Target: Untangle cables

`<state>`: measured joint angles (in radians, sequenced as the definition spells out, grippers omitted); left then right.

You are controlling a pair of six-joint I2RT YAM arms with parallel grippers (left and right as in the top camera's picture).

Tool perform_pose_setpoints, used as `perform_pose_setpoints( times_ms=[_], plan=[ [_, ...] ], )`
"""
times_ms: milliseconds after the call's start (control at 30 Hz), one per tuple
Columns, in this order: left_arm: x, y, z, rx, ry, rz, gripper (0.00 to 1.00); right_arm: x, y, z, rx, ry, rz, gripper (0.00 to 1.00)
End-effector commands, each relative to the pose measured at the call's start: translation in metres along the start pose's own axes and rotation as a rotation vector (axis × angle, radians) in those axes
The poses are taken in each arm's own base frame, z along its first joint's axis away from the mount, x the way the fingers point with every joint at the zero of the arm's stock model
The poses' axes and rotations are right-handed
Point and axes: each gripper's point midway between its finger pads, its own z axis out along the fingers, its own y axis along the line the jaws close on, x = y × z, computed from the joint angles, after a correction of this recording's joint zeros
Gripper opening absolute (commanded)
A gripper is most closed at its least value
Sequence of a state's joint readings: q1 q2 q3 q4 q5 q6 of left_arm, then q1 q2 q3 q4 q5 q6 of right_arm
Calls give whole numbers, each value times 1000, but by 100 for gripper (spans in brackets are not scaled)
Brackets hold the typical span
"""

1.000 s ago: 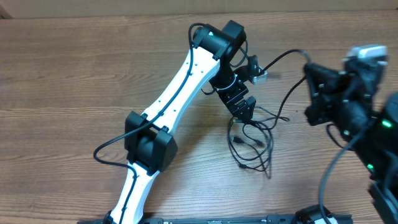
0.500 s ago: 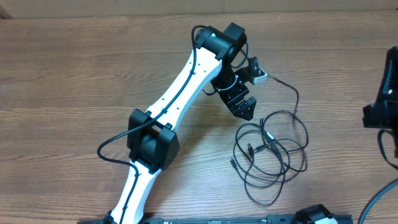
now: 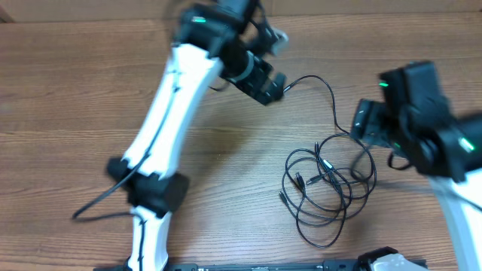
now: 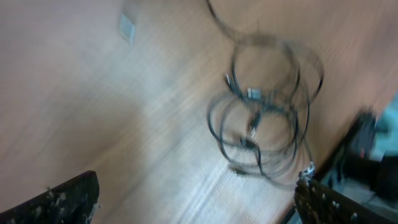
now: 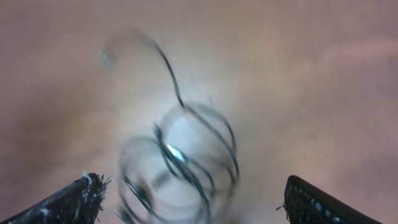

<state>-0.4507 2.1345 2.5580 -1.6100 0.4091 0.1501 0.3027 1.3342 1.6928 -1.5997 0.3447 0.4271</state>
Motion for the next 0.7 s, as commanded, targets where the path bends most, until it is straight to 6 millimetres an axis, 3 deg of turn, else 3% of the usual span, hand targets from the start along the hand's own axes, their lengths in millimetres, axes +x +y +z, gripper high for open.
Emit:
perform_pose_setpoints(
  times_ms=[0, 67, 167, 300, 400, 667],
  plan=[
    [-7, -22, -82, -57, -197, -1, 100, 14, -4, 33, 123, 112, -24, 91],
    [-3, -27, -101, -67, -232, 7, 100, 22, -5, 55, 182, 174, -57, 91],
    [1, -33, -113, -71, -252, 19, 100, 41, -5, 87, 248, 264, -22, 91],
    [10, -34, -110, -72, -213, 58, 100, 68, -7, 127, 297, 326, 103, 92],
    [16, -29, -106, -93, -180, 61, 100, 82, 5, 149, 227, 369, 149, 95],
    [17, -24, -105, -122, -170, 55, 100, 82, 6, 206, 113, 306, 143, 90]
  ],
)
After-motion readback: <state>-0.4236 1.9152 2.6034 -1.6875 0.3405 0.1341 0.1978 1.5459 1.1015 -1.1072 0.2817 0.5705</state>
